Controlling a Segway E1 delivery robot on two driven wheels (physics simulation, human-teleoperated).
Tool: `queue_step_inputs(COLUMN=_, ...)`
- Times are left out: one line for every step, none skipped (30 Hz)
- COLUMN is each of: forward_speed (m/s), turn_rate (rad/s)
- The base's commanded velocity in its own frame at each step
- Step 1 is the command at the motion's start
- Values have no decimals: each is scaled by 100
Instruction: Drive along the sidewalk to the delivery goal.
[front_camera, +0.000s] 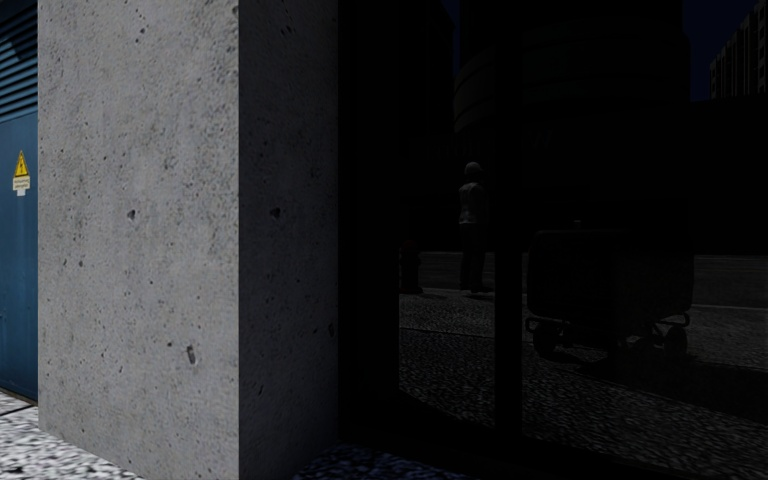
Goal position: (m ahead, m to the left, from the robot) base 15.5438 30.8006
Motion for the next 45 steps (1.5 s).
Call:
queue_step_inputs(forward_speed=0, turn_rate=0)
queue_step_inputs(forward_speed=0, turn_rate=0)
queue_step_inputs(forward_speed=0, turn_rate=0)
queue_step_inputs(forward_speed=0, turn_rate=0)
queue_step_inputs(forward_speed=0, turn_rate=0)
queue_step_inputs(forward_speed=0, turn_rate=0)
queue_step_inputs(forward_speed=0, turn_rate=0)
queue_step_inputs(forward_speed=0, turn_rate=0)
queue_step_inputs(forward_speed=0, turn_rate=0)
queue_step_inputs(forward_speed=0, turn_rate=0)
queue_step_inputs(forward_speed=0, turn_rate=0)
queue_step_inputs(forward_speed=0, turn_rate=0)
queue_step_inputs(forward_speed=0, turn_rate=0)
queue_step_inputs(forward_speed=0, turn_rate=0)
queue_step_inputs(forward_speed=0, turn_rate=0)
queue_step_inputs(forward_speed=0, turn_rate=0)
queue_step_inputs(forward_speed=0, turn_rate=0)
queue_step_inputs(forward_speed=0, turn_rate=0)
queue_step_inputs(forward_speed=0, turn_rate=0)
queue_step_inputs(forward_speed=0, turn_rate=0)
queue_step_inputs(forward_speed=0, turn_rate=0)
queue_step_inputs(forward_speed=0, turn_rate=0)
queue_step_inputs(forward_speed=0, turn_rate=0)
queue_step_inputs(forward_speed=0, turn_rate=0)
queue_step_inputs(forward_speed=0, turn_rate=0)
queue_step_inputs(forward_speed=0, turn_rate=0)
queue_step_inputs(forward_speed=0, turn_rate=0)
queue_step_inputs(forward_speed=0, turn_rate=0)
queue_step_inputs(forward_speed=0, turn_rate=0)
queue_step_inputs(forward_speed=0, turn_rate=0)
queue_step_inputs(forward_speed=8, turn_rate=4)
queue_step_inputs(forward_speed=29, turn_rate=6)
queue_step_inputs(forward_speed=29, turn_rate=6)
queue_step_inputs(forward_speed=36, turn_rate=12)
queue_step_inputs(forward_speed=44, turn_rate=18)
queue_step_inputs(forward_speed=48, turn_rate=24)
queue_step_inputs(forward_speed=48, turn_rate=24)
queue_step_inputs(forward_speed=50, turn_rate=27)
queue_step_inputs(forward_speed=62, turn_rate=28)
queue_step_inputs(forward_speed=72, turn_rate=29)
queue_step_inputs(forward_speed=74, turn_rate=29)
queue_step_inputs(forward_speed=74, turn_rate=29)
queue_step_inputs(forward_speed=75, turn_rate=31)
queue_step_inputs(forward_speed=72, turn_rate=41)
queue_step_inputs(forward_speed=67, turn_rate=52)
